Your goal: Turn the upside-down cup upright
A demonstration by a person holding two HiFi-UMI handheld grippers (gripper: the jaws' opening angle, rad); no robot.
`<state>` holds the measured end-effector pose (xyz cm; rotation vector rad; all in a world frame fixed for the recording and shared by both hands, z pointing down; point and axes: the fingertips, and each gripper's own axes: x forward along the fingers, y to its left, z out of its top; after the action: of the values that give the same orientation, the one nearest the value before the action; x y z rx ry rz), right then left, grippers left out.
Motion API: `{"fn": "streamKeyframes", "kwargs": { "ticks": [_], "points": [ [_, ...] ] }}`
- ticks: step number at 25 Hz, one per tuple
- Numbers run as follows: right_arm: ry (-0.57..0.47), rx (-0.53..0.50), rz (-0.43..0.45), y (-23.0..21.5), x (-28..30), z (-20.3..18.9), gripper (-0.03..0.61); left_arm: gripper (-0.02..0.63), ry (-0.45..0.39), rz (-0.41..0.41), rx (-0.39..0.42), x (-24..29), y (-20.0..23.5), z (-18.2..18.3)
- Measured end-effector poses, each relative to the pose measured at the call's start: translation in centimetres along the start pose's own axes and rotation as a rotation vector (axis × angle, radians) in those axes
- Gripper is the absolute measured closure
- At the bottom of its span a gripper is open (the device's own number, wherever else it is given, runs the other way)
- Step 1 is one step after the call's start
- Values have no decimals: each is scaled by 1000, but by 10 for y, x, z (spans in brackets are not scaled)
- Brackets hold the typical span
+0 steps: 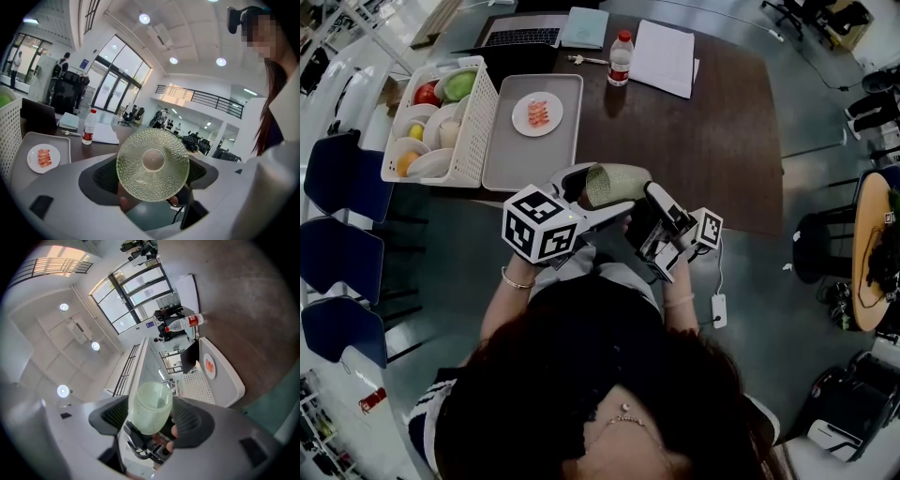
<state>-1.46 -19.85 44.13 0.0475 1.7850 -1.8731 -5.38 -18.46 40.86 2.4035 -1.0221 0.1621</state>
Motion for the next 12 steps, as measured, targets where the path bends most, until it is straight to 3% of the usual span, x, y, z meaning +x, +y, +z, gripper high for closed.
{"fn": "streamKeyframes", "kwargs": {
  "ticks": [7,12],
  "points": [
    [-108,-77,-120,-15,-20,24,279,209,44,38,16,5,15,-6],
    [-157,-200,-230,-17,-32,39,279,209,116,95,71,14,27,-18]
  ]
}}
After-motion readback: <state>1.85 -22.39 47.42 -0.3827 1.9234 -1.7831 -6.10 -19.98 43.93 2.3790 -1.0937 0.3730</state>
